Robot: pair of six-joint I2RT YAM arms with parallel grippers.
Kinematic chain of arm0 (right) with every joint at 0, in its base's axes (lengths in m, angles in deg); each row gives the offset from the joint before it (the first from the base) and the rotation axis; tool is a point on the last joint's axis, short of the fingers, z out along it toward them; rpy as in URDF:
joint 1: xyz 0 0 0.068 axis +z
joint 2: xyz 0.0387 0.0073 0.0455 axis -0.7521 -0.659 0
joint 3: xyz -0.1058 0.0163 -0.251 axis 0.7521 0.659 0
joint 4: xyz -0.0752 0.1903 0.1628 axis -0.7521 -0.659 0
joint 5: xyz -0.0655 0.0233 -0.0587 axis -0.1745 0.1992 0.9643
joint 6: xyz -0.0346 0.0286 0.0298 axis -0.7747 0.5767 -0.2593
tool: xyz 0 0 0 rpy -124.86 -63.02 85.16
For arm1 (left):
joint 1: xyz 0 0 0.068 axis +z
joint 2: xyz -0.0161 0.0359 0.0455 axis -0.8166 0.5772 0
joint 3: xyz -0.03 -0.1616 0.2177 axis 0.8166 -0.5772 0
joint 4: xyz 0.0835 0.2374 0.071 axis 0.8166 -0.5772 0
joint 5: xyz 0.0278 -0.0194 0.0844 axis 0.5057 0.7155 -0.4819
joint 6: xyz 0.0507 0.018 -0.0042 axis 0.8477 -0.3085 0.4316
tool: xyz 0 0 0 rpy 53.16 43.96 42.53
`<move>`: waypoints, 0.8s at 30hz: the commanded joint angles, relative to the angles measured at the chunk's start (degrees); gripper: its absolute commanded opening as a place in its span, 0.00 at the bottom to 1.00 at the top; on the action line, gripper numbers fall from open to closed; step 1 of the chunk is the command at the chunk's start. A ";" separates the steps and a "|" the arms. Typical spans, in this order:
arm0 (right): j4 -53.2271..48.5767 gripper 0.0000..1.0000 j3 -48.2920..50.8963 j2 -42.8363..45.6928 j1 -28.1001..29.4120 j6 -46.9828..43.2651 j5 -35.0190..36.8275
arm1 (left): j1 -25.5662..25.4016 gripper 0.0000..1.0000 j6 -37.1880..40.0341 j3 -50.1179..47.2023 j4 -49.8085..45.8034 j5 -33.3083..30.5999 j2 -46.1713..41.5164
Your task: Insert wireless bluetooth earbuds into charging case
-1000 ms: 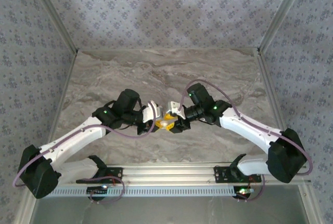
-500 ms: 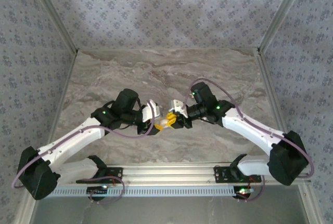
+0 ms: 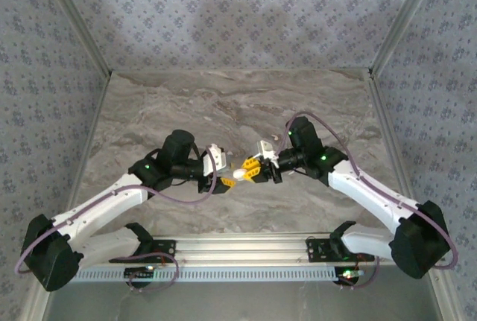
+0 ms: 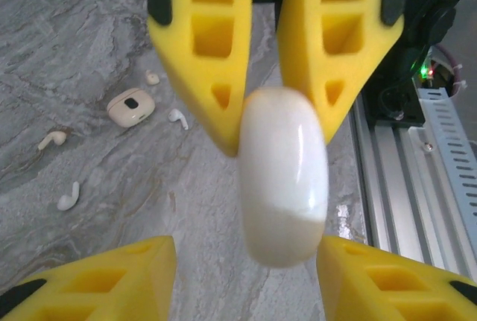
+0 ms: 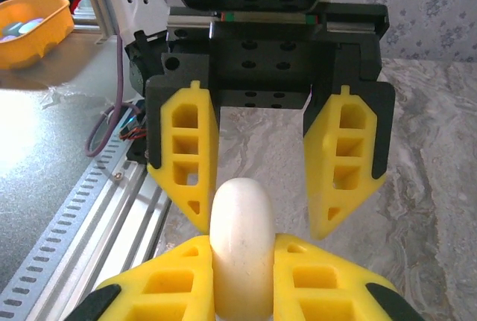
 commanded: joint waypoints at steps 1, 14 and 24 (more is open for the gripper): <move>1.21 0.19 -0.74 -1.46 0.39 1.25 -2.75 | -1.03 0.52 -0.53 0.16 2.72 3.16 0.57; 1.50 0.19 -0.96 -1.55 0.38 1.70 -3.37 | -1.62 0.34 -0.52 0.43 3.02 3.33 1.39; 2.74 0.43 -0.52 -1.09 0.09 3.65 -0.37 | -1.61 0.19 -0.64 0.39 3.40 3.59 1.21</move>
